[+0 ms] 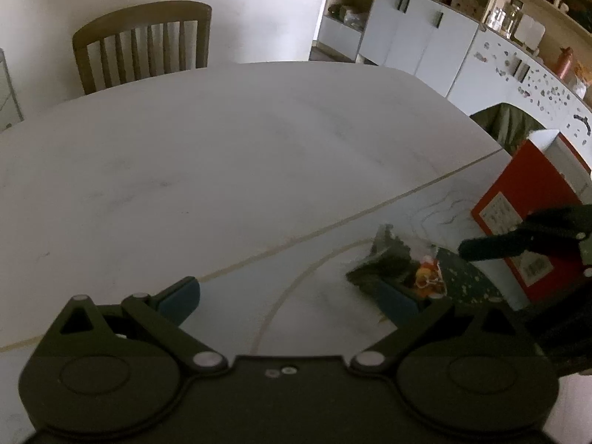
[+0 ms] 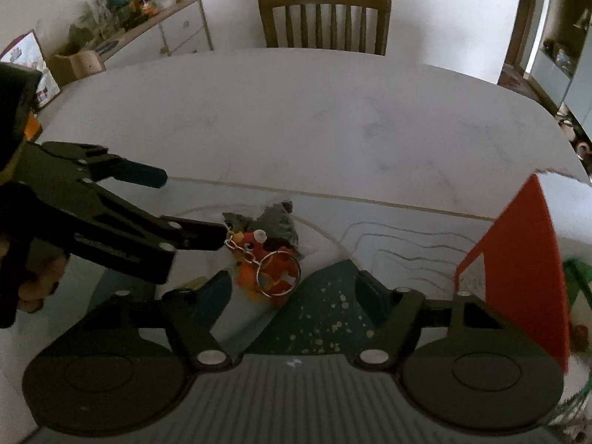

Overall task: Organize objects
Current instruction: 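Grasp the dark plastic bag with the left gripper while the right grasps the red horse keychain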

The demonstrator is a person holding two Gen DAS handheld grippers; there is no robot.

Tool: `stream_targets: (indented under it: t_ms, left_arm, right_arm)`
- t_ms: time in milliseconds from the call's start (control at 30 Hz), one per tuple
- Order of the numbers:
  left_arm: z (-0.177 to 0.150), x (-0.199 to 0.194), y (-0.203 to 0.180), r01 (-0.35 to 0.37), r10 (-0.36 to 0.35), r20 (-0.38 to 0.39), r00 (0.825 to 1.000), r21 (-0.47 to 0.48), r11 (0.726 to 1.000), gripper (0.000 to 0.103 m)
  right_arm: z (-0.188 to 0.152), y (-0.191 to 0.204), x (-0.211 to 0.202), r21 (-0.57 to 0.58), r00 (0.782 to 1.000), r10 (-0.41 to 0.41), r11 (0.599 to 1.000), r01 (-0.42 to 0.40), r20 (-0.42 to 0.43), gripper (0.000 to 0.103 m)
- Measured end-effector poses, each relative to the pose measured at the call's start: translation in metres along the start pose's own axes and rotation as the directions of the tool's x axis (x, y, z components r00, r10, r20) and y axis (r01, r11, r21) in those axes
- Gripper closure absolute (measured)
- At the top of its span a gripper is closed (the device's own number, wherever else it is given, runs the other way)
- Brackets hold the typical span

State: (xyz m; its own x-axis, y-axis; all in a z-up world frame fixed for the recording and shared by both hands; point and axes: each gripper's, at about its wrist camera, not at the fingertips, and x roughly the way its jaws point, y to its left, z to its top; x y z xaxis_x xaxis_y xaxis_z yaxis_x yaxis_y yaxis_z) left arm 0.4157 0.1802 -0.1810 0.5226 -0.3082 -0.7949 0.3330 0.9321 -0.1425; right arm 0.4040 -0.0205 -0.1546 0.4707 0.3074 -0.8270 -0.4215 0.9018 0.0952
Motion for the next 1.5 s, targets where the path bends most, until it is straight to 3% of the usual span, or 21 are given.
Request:
stream_targets:
  t_ms: [200,400,900,1067,1200,1267,1500]
  left_arm:
    - [0.000,-0.001,-0.001,0.009,-0.009,0.003,1.000,0.011,1.000,0.001]
    - [0.001,-0.001,-0.001,0.015,-0.015,0.015,1.000,0.014,1.000,0.001]
    - [0.009,0.015,-0.035,0.085,-0.088,0.021,0.996,0.095,0.992,0.003]
    - [0.010,0.028,-0.048,0.064,-0.066,0.012,0.998,0.135,0.989,0.016]
    - [0.012,0.029,-0.057,0.049,-0.054,0.023,0.998,0.178,0.983,0.036]
    - [0.013,0.029,-0.061,0.040,-0.046,0.025,0.999,0.195,0.980,0.051]
    - [0.015,0.025,-0.068,0.026,-0.028,0.004,1.000,0.183,0.983,0.067]
  right_arm:
    - [0.000,0.007,0.013,-0.010,1.000,0.026,1.000,-0.026,-0.013,0.040]
    - [0.001,0.009,0.016,-0.019,0.999,0.047,0.999,-0.048,-0.021,0.064]
    - [-0.020,-0.001,-0.008,0.048,0.998,0.015,0.999,-0.013,-0.057,0.066]
    - [-0.029,-0.005,-0.013,0.089,0.997,0.014,0.996,-0.007,-0.078,0.066]
    - [-0.033,-0.007,-0.017,0.108,0.997,0.009,0.994,0.000,-0.080,0.066]
    - [-0.035,-0.009,-0.018,0.114,0.997,0.006,0.994,0.003,-0.080,0.066]
    - [-0.042,-0.013,-0.024,0.150,0.997,0.005,0.989,0.007,-0.078,0.066]
